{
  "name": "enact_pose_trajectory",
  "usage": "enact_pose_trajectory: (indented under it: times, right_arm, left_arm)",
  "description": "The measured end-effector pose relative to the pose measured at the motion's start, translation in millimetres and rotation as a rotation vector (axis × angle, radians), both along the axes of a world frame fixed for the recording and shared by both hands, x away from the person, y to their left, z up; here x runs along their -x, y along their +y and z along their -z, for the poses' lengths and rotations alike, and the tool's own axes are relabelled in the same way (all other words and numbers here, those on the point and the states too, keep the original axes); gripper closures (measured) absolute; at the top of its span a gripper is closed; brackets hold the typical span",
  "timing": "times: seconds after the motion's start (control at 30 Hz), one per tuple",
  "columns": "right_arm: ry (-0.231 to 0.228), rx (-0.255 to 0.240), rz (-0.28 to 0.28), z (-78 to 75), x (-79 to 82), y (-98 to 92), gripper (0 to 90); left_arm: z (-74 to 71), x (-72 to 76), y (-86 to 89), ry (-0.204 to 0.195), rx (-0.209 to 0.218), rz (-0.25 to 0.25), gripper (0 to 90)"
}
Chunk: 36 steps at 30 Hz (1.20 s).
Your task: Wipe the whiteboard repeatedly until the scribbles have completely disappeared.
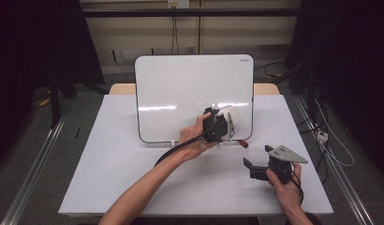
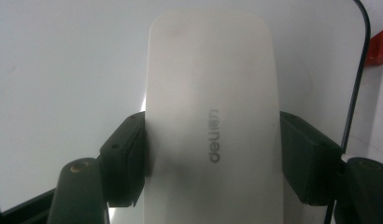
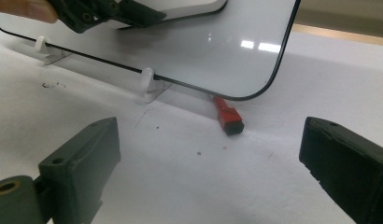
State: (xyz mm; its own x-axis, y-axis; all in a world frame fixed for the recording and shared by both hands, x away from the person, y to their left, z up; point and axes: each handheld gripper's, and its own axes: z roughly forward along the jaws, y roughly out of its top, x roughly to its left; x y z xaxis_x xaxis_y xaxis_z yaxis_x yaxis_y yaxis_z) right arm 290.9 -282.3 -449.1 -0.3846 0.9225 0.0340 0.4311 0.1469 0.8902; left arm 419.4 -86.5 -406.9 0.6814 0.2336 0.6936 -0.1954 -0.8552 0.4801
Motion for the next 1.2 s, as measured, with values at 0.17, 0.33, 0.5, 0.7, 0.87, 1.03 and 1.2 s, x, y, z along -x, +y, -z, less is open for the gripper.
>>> enact_pose_trajectory:
  times: [0.17, 0.33, 0.5, 0.7, 0.87, 1.03, 1.2]
  right_arm:
    - [0.002, 0.0, -0.001, 0.1, -0.1, -0.1, 5.5]
    - [-0.003, 0.005, -0.003, 0.0, -0.5, 0.3, 5.5]
    - [0.0, -0.003, -0.003, -0.1, 0.0, -0.2, 5.5]
    - [-0.003, -0.002, -0.005, -0.3, 1.2, -1.2, 5.3]
    - [0.0, -0.001, -0.004, 0.1, 0.9, -1.3, 5.3]
    - [0.002, -0.003, 0.001, 0.1, 1.2, -1.5, 5.3]
    - [0.002, -0.001, 0.001, -0.4, 0.9, 0.2, 5.4]
  left_arm:
    - [4.6, 4.5, -15.5, -0.009, -0.018, 0.021, 31.0]
    - [7.1, 6.5, -31.7, -0.003, -0.002, 0.027, 31.0]
    - [11.3, 9.4, -44.2, -0.024, 0.006, 0.026, 31.0]
    - [14.8, 14.2, -39.6, -0.037, -0.075, 0.088, 31.1]
    - [16.9, 16.3, -28.4, -0.022, -0.11, 0.1, 31.1]
    - [18.9, 17.9, -6.2, -0.006, -0.123, 0.081, 31.1]
    - [15.0, 13.5, 12.0, 0.012, -0.025, -0.011, 31.1]
